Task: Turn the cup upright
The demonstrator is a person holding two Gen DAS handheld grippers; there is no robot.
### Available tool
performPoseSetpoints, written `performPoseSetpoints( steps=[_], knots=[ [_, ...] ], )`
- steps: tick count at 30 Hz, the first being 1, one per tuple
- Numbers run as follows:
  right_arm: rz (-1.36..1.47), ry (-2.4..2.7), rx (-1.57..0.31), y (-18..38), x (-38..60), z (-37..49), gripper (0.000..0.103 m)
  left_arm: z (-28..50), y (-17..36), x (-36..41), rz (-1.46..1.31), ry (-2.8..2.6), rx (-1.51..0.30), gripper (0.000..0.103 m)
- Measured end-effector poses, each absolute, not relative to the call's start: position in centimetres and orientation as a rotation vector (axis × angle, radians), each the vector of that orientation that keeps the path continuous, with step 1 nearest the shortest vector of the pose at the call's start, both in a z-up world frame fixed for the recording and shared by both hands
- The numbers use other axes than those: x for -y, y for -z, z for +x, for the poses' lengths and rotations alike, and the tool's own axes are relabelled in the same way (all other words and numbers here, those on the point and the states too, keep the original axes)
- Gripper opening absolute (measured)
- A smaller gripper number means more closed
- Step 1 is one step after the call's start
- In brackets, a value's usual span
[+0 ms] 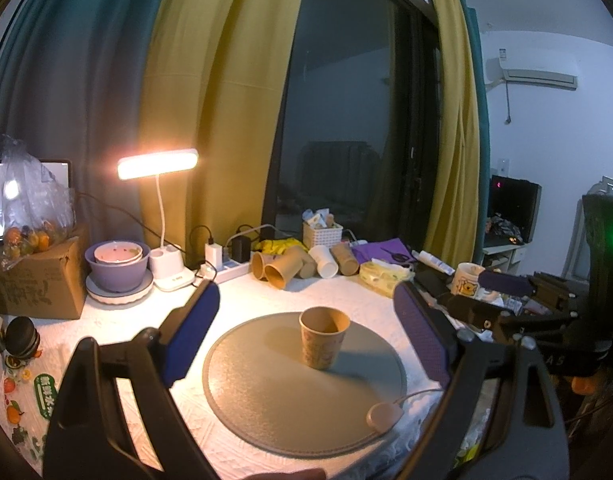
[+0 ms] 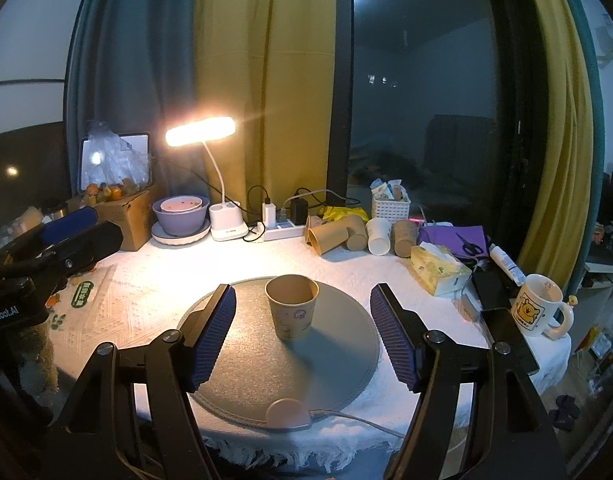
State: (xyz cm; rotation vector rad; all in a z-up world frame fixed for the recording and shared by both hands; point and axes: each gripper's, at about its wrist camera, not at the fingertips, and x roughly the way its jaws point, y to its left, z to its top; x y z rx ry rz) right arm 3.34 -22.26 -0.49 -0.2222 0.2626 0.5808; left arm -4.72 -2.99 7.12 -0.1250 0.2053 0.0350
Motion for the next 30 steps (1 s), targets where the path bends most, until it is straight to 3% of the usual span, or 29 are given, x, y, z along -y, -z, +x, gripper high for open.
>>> performPoseSetpoints(
  steps=[30],
  knots=[
    [-0.222,-0.582,-0.264,0.51,22.16,3.26,0.073,-4.68,-7.01,3.52,-0.123,-0.031,-0.209,0.090]
  ],
)
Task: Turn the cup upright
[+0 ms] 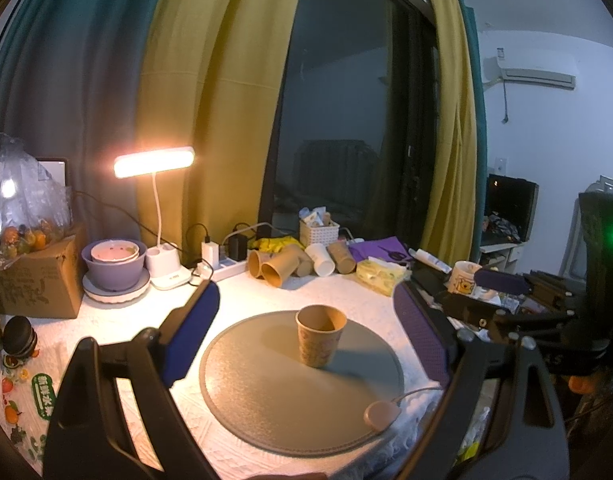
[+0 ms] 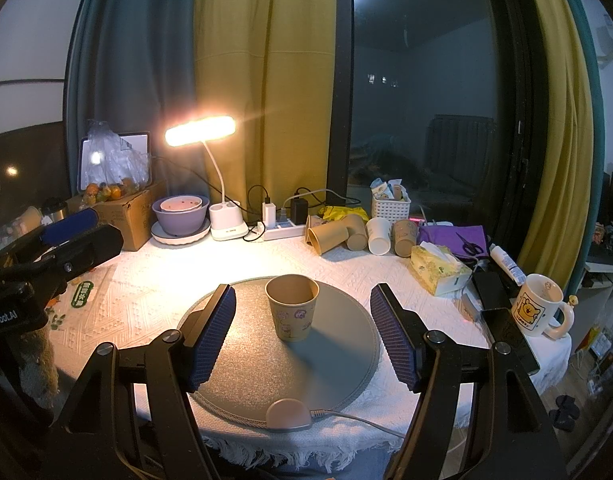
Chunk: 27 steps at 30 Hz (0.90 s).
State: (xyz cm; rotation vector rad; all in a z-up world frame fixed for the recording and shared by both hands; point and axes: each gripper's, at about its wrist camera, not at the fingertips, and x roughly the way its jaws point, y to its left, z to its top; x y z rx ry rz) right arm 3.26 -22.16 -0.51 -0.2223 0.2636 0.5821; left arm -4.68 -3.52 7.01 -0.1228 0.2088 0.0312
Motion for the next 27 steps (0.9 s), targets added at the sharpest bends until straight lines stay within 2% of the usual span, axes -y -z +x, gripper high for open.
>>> performPoseSetpoints(
  steps=[27],
  knots=[
    [-0.222,-0.582,-0.265,0.52,22.20,3.33,0.073,-4.69,-7.03,3.89,-0.124,-0.035,-0.210,0.090]
  ],
)
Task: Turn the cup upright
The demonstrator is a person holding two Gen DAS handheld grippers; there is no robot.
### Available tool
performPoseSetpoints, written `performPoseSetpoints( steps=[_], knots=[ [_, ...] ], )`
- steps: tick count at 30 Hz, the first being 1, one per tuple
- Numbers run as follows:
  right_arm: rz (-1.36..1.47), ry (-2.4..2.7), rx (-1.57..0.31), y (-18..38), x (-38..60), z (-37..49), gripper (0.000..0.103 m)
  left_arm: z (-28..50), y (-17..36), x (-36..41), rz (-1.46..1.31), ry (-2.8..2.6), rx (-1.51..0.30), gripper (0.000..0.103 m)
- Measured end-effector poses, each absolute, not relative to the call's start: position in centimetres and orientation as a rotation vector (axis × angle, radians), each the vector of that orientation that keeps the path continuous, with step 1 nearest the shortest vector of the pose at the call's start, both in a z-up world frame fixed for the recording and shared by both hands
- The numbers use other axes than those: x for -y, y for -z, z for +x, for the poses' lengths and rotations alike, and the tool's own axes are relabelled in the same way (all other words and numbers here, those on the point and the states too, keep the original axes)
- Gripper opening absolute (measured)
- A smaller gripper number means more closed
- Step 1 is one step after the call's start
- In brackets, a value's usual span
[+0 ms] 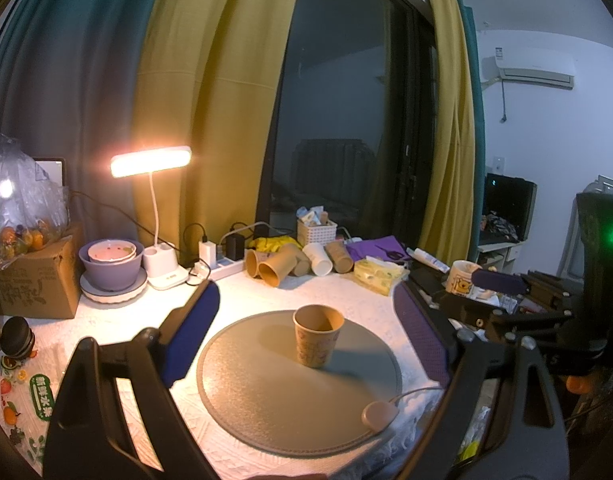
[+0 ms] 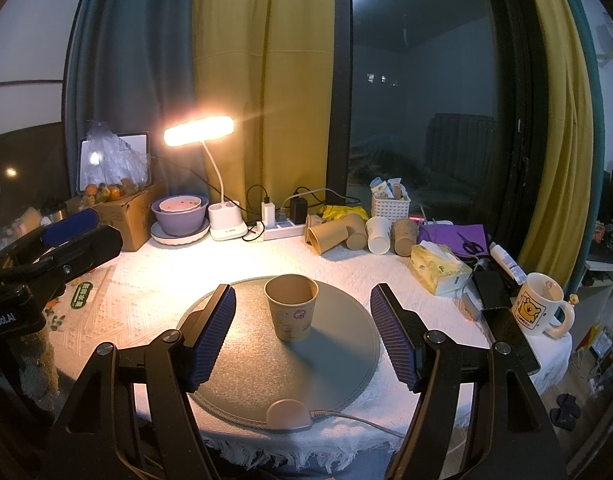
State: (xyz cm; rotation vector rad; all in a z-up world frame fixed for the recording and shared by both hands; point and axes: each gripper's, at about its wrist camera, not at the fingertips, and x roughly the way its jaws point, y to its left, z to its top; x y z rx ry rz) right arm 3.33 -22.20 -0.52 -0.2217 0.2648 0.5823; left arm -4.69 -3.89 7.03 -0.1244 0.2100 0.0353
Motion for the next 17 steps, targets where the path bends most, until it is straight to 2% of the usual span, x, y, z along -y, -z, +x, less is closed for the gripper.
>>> performPoseSetpoints(
  steps=[17],
  knots=[
    [-0.225,-0.579,-0.266,0.64,22.19,3.45,0.073,-4.87,-7.12,4.19,-0.126,-0.007,-0.186,0.090]
  ],
)
